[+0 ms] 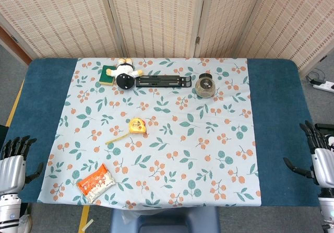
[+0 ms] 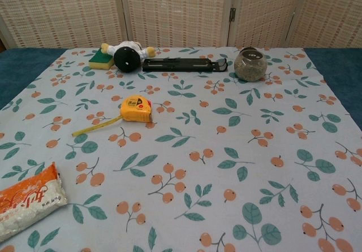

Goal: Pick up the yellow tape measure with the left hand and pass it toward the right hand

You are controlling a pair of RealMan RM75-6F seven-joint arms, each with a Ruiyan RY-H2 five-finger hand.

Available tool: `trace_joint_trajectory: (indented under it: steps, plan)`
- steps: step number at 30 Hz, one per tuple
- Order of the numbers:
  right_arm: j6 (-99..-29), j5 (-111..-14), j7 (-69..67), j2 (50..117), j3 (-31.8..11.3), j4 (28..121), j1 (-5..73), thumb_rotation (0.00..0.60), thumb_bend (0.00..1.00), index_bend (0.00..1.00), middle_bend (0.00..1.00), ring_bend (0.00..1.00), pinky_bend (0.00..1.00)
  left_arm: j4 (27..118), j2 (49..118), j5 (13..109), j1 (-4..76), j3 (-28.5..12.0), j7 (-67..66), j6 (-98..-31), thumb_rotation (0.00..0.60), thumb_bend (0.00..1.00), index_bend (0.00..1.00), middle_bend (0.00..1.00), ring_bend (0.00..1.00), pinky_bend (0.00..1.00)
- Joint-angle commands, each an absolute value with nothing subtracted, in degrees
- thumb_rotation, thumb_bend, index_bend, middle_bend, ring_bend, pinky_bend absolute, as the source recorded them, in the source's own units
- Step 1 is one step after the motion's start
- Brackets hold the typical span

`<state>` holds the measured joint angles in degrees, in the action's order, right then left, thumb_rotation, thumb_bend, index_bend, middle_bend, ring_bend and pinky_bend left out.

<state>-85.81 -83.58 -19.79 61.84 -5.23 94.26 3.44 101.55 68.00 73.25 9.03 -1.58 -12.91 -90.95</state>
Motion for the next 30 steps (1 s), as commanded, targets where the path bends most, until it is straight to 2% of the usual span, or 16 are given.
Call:
trace_joint_trajectory:
  steps: [1, 21, 27, 30]
  plan:
    - [-87.25, -84.63, -19.86, 62.6, -5.43, 93.87, 3.08, 0.6, 0.29, 0.0, 0.05, 0.06, 0.03, 101.32, 68.4, 74.5, 8.52, -1.6, -12.51, -91.31, 0.6, 0.38, 0.21, 0.17, 0.09, 0.0]
    - [-88.26, -85.45, -20.72, 62.8, -5.08, 93.59, 1.82, 0.6, 0.29, 0.0, 0.05, 0.06, 0.03, 101.06, 69.3, 78.72, 7.68, -3.11, -12.65, -90.14, 0.6, 0.38, 0.21, 0.17, 0.09, 0.0]
    - [-87.91, -85.14, -20.34, 63.01, -5.78, 93.57, 2.33, 0.6, 0.29, 0.0, 0.05, 0.06, 0.03, 100.13, 69.61, 80.37, 11.96, -5.53, -13.58, -85.41, 0.6, 0.38, 0.21, 0.17, 0.09, 0.0]
    - [-87.35, -85.26, -20.0, 63.15, -5.73, 93.71, 2.65, 0.6, 0.29, 0.0, 0.05, 0.06, 0.03, 99.23, 70.45, 79.84, 15.67, -7.42, -12.84, -80.54, 0.6, 0.38, 0.21, 0.17, 0.09, 0.0]
